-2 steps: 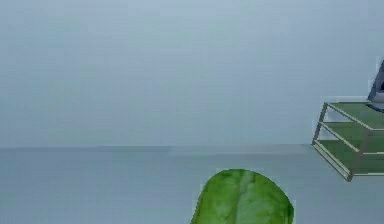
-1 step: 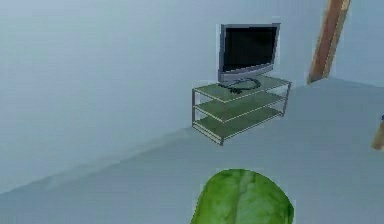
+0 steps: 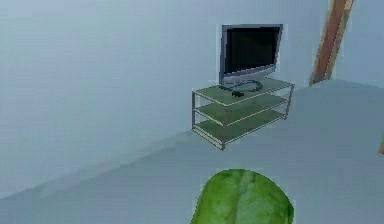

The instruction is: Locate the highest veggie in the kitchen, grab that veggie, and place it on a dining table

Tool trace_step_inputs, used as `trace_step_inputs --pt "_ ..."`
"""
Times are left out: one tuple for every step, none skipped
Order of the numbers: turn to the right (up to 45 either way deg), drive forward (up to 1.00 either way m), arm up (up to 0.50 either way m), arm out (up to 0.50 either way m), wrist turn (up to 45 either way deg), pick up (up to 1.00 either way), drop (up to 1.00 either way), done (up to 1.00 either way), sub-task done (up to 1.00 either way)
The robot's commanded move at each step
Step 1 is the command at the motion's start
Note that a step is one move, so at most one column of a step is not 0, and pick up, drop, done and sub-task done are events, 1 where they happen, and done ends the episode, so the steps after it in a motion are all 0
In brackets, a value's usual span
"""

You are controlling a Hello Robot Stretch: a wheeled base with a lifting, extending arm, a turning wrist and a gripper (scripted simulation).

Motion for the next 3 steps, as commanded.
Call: trace_step_inputs --pt "-45.0 0.00 0.00 0.00 0.0 0.00 0.00 0.00 0.00" --pt "-45.0 0.00 0.00 0.00 0.0 0.00 0.00 0.00 0.00" --pt "-33.0 0.00 0.00 0.00 0.0 0.00 0.00 0.00 0.00"
